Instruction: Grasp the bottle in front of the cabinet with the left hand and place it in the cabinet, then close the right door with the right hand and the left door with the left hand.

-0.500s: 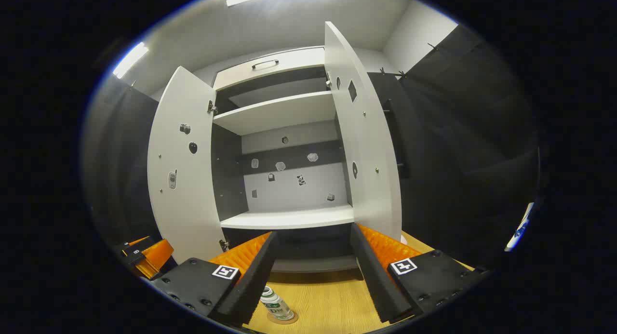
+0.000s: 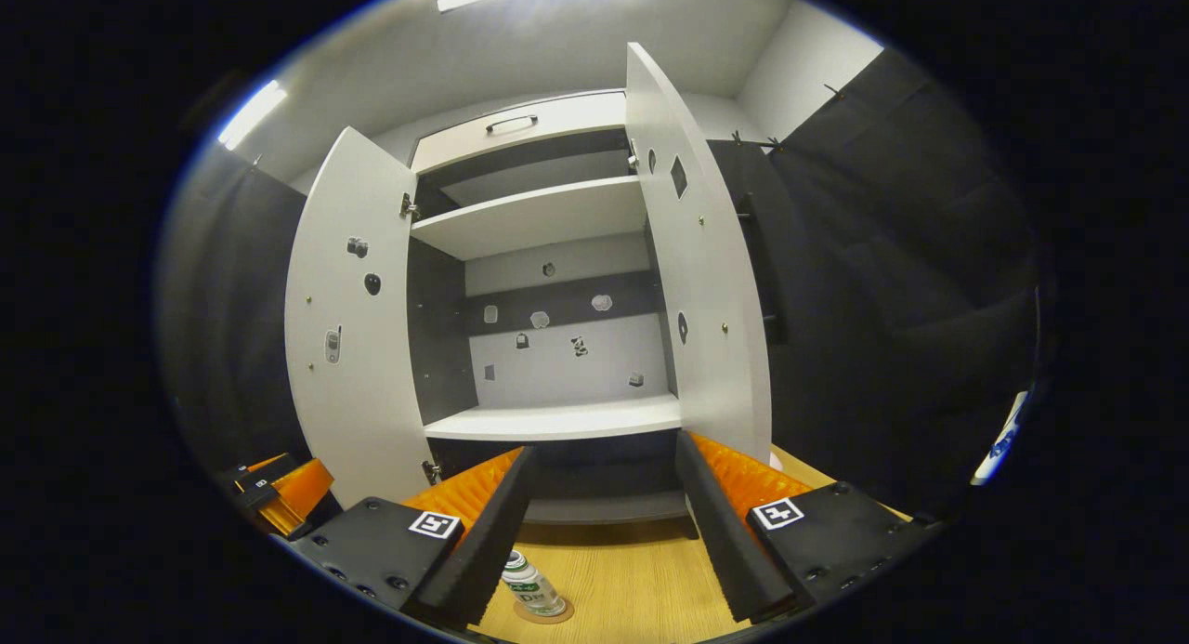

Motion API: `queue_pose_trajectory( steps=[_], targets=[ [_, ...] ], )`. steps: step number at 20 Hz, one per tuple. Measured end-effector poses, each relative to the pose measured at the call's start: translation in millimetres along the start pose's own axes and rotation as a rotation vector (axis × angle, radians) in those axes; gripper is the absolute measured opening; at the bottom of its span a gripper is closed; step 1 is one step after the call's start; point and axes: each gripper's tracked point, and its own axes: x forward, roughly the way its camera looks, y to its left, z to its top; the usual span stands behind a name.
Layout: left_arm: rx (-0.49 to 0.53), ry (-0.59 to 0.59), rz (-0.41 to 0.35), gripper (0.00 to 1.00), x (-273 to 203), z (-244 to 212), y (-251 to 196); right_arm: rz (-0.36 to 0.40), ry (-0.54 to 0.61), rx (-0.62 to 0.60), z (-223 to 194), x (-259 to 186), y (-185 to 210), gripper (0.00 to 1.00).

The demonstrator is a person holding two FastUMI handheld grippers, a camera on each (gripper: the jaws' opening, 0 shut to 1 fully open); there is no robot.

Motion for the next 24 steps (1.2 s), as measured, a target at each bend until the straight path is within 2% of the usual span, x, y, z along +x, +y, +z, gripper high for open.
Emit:
queue_pose_trajectory(
  steps=[8, 10, 13, 16, 18, 24],
  targets=[
    [-0.022, 0.005, -0.003, 0.95, 3, -1, -1, 0.007, 0.007, 0.005, -2, 2, 2, 0.98],
    [-0.024, 0.021, -0.028, 0.95, 12, -7, -10, 0.001, 0.015, 0.005, -5, 1, -1, 0.98],
    [-0.043, 0.067, -0.12, 0.96, 37, -28, -44, 0.008, 0.042, -0.012, -13, -3, -1, 0.98],
    [-0.09, 0.134, -0.223, 0.96, 54, -64, -83, -0.01, 0.04, -0.048, -12, -13, -10, 0.98],
    [-0.091, 0.217, -0.267, 0.96, 59, -104, -103, -0.029, 0.043, -0.073, -12, -21, -18, 0.98],
    [-0.08, 0.503, -0.278, 0.96, 47, -231, -106, -0.083, 0.068, -0.09, -17, -33, -40, 0.98]
  ],
)
